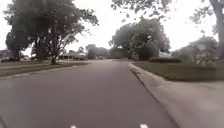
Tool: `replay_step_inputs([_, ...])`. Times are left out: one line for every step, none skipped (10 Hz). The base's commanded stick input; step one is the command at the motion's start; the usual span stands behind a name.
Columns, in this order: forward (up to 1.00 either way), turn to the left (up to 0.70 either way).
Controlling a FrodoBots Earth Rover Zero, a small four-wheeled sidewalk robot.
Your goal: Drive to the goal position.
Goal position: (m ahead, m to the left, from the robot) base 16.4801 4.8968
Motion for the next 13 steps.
replay_step_inputs([0.68, 0.00])
replay_step_inputs([0.68, -0.02])
replay_step_inputs([0.68, -0.05])
replay_step_inputs([0.68, -0.33])
replay_step_inputs([0.68, -0.33])
replay_step_inputs([0.68, -0.31])
replay_step_inputs([0.68, -0.17])
replay_step_inputs([0.68, 0.00])
replay_step_inputs([0.68, 0.00])
replay_step_inputs([0.68, 0.00])
replay_step_inputs([0.68, 0.00])
replay_step_inputs([0.68, 0.00])
replay_step_inputs([0.69, 0.00])
